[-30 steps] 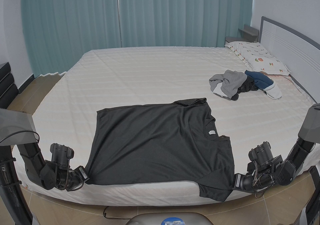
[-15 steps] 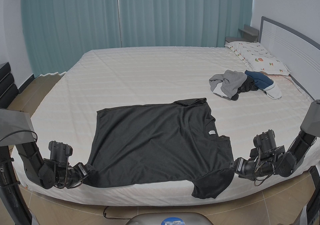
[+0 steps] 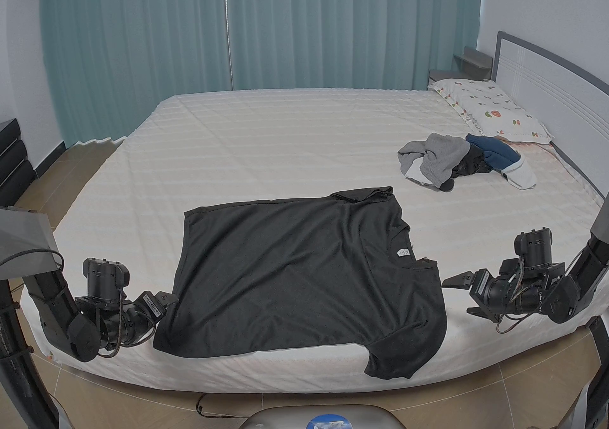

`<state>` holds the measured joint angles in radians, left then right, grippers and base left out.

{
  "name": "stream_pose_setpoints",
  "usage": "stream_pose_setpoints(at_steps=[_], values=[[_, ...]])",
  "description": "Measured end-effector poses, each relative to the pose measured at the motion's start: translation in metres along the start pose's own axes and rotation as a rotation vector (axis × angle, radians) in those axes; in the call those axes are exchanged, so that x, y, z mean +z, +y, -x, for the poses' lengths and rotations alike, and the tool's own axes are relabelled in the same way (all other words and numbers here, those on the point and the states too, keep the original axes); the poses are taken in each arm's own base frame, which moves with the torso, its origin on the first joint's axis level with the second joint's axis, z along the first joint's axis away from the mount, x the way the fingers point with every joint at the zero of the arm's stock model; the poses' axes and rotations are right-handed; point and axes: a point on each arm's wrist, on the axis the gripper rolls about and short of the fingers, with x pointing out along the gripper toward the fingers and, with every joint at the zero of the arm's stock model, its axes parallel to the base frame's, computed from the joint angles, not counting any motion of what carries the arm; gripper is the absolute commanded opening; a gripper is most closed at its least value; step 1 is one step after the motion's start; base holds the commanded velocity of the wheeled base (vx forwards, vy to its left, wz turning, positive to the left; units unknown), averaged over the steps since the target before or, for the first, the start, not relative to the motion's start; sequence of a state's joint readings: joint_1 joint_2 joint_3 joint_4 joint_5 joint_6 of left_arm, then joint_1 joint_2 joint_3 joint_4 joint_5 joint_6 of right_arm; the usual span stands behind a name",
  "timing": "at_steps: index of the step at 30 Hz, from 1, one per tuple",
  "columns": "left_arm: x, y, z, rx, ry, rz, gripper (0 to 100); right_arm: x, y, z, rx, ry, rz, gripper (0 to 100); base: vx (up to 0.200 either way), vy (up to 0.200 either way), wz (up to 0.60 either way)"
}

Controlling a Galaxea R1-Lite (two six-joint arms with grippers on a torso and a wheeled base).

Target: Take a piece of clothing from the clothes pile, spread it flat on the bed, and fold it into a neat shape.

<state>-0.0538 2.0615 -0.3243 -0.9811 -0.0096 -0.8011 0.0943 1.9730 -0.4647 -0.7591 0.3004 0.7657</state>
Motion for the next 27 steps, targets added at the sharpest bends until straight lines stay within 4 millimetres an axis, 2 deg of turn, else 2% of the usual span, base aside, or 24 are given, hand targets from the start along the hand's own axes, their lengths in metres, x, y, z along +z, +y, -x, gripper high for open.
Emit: stream_pose_setpoints(at_steps=[5,17,27], values=[[0.0016,0.0013,-0.0008,0.001,-0.005,0.007,100,0.0012,-0.0089,0.0036,-0.003,0.012,-0.039,100,0.000,0.200,0.00],[0.0049,-0.0002,-0.0025,-0.005,-0.018,0.066,100,0.0019,-0.0113,0.0055,0.012,0.026,-0.091,100,0.000,0.000,0.00],[0.0079,-0.0016,-0.0027,-0.015,-0.027,0.091,100,0.0013,-0.0114,0.0046,0.009,0.029,-0.090,100,0.200,0.000,0.00]])
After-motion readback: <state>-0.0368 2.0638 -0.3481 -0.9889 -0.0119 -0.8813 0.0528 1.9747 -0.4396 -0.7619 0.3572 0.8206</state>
